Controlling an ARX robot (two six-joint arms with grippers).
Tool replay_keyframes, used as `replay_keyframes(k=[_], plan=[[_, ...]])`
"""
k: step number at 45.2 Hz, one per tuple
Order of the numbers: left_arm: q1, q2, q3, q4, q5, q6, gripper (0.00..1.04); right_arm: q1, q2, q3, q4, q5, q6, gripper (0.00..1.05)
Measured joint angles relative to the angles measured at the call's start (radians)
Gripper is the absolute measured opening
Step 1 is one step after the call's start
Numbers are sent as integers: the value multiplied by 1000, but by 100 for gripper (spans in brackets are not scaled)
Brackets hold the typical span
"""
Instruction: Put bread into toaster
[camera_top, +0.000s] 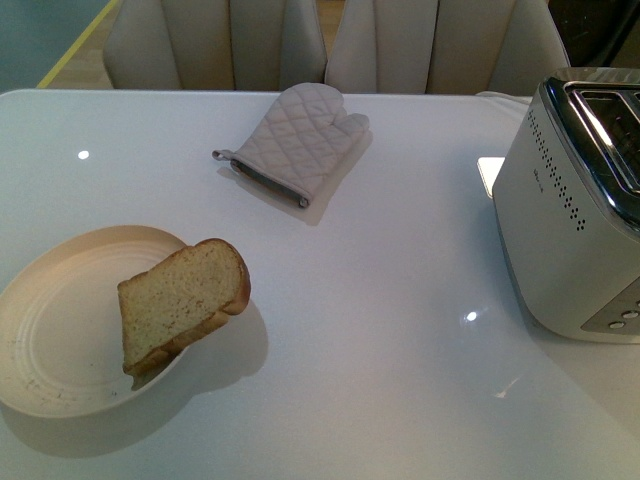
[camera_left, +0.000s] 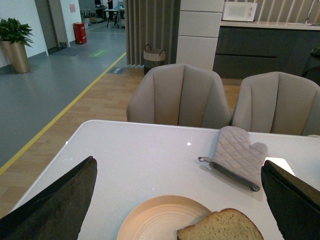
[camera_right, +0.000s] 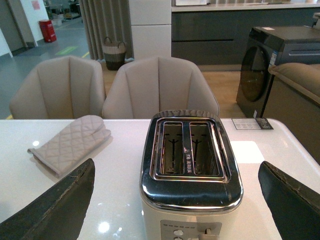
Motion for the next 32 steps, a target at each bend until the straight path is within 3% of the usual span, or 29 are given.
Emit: replay_keyframes(k=[20, 22, 25, 28, 32], plan=[[0, 8, 3, -13, 0, -11, 98, 0, 0, 0, 0, 0, 0, 96], [-7, 110, 85, -207, -1, -145, 98, 0, 0, 0, 0, 0, 0, 96], [-14, 287, 175, -360, 25, -337, 98, 0, 0, 0, 0, 0, 0, 96], [0, 416, 211, -317, 85, -445, 98, 0, 0, 0, 0, 0, 0, 96], [61, 622, 252, -130, 157, -483, 98, 0, 0, 0, 0, 0, 0, 96]])
